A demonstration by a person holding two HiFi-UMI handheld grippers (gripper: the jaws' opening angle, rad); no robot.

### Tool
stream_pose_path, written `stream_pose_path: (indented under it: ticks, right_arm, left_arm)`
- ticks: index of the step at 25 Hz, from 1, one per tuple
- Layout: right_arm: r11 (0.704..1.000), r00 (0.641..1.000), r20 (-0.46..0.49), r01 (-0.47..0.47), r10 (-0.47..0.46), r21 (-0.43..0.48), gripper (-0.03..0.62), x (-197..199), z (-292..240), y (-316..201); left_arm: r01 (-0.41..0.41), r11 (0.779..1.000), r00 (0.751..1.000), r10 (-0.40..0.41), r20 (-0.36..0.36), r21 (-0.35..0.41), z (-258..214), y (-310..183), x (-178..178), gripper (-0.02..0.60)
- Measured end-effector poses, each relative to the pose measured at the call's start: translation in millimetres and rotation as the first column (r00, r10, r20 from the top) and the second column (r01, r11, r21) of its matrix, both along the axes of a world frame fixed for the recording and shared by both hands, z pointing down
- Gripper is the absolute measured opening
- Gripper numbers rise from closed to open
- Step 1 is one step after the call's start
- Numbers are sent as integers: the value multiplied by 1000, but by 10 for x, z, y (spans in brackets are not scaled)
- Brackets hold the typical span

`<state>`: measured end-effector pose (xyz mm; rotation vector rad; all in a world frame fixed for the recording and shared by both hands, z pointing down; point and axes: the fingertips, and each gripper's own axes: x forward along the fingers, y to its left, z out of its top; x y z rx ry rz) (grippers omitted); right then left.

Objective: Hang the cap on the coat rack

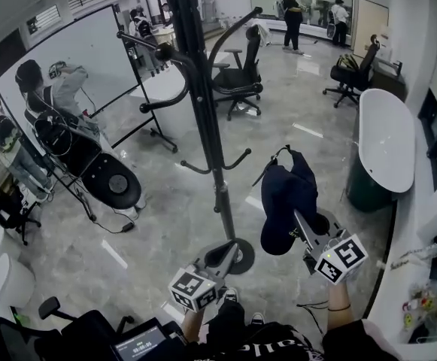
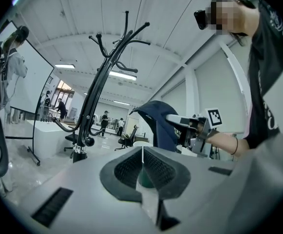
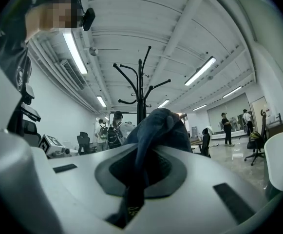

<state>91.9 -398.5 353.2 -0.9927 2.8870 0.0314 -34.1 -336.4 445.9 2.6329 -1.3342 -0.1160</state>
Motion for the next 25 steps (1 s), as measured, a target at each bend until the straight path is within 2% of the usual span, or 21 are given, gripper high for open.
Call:
stream_pose_path:
  ticks: [4,8,11,13,18,22,25]
  right_arm:
    - [997,999,7,-35,34,64,28,-8,-372,-308]
    - [990,998,15,-67,65,124,28,12,-841,-692]
    - [979,997,38,-76,70,187,28,14,-1073,-849]
    - [968,997,51,-74,63,238,28,24,-1230,-902]
    - [929,996,77,-62,36,365,28,83,-1839,-1093]
    - [913,990,140,-56,-1,403,28,206,-2281,-1280]
    - [909,982,183,-29,-52,416,28,241,-2557,-1458]
  left_arm:
    - [-29,1000,1000,29,-11,5,-186,-357,-112,3]
    - [-108,994,994,108,9,13,-498,-772,-17,3]
    - [-151,988,988,151,26,14,-511,-948,51,3]
    - [-167,986,986,167,25,10,-462,-1023,77,3]
    - [-243,970,969,242,-46,-18,-485,-1176,180,3]
    - [-261,965,965,261,31,-9,-474,-1244,270,3]
    - [-277,961,960,277,32,1,-491,-1295,333,3]
